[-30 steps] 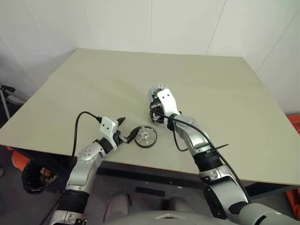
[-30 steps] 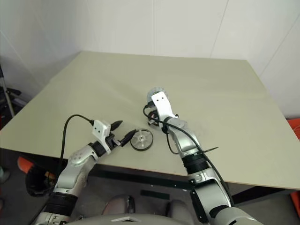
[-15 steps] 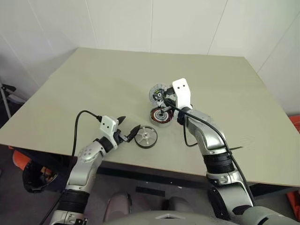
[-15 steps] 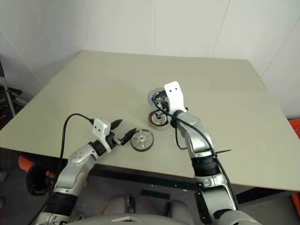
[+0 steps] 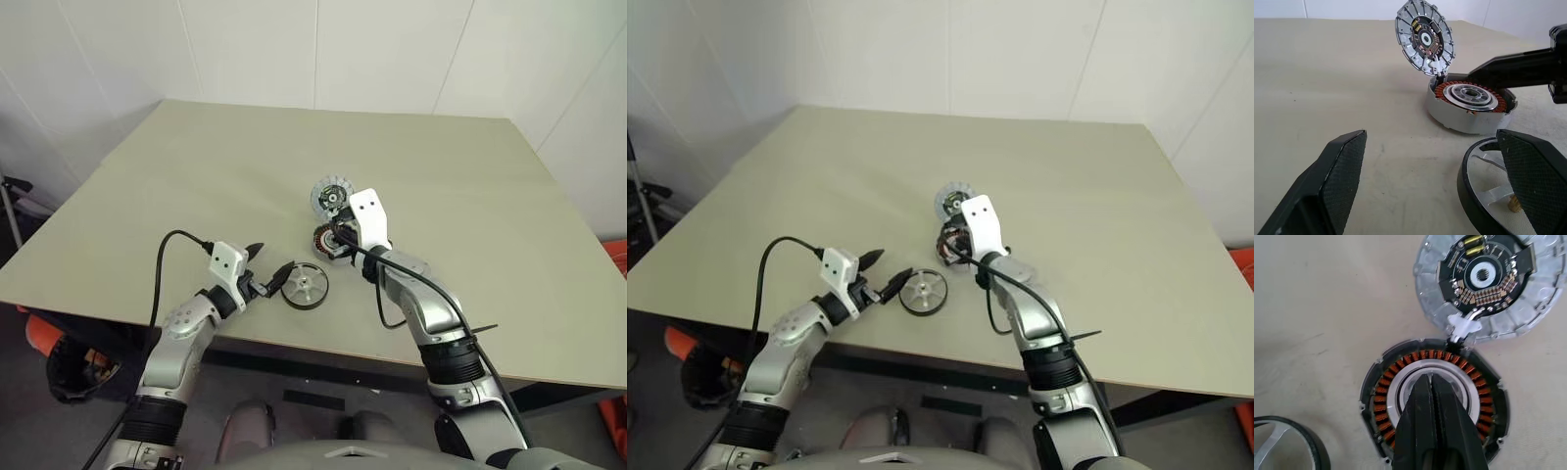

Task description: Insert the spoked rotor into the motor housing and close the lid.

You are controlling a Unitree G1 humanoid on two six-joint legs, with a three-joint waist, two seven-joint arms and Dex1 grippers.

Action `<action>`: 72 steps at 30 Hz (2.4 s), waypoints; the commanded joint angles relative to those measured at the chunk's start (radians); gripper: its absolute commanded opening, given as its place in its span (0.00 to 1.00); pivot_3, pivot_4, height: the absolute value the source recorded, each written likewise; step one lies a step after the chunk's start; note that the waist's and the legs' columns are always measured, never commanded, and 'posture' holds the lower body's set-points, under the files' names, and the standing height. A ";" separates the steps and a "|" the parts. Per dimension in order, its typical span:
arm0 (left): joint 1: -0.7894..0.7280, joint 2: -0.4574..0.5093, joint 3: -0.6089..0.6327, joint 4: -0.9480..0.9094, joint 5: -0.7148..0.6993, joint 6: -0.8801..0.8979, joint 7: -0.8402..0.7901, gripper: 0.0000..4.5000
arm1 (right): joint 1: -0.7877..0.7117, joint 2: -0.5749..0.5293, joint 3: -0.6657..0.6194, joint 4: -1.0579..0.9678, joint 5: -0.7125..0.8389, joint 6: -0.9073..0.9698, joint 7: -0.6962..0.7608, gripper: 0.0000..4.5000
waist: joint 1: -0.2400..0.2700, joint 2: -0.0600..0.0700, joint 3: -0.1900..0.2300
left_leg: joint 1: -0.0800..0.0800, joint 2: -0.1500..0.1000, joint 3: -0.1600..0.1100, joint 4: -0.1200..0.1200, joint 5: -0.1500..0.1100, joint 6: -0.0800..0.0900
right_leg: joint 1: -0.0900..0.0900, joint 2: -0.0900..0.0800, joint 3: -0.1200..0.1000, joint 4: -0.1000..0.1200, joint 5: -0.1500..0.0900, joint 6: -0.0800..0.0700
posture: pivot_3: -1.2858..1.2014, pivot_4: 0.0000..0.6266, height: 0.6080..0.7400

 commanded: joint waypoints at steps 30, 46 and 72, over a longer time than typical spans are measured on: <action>-0.015 0.013 0.021 -0.038 -0.030 -0.006 -0.025 1.00 | 0.251 -0.107 -0.075 -0.462 0.144 0.032 0.108 0.00 | 0.022 0.000 0.000 | 0.000 0.000 0.000 0.000 -0.001 0.002 | 0.001 0.000 0.000 -0.001 0.000 0.001 | 0.52 0.00 1.00; 0.006 0.172 0.202 -0.243 -0.565 0.685 -0.042 1.00 | 0.369 -0.127 -0.130 -0.586 0.230 0.058 0.078 0.00 | 0.021 0.000 0.000 | 0.002 -0.001 0.001 0.001 -0.001 0.002 | 0.000 0.000 0.002 0.001 -0.002 0.004 | 0.52 0.00 1.00; -0.193 0.024 0.389 -0.040 -0.922 1.293 0.420 1.00 | 0.400 -0.215 -0.180 -0.652 0.334 0.054 0.070 0.00 | 0.025 0.000 0.000 | 0.002 -0.001 0.001 0.001 -0.001 0.001 | 0.001 0.000 0.002 -0.001 -0.004 0.006 | 0.52 0.00 1.00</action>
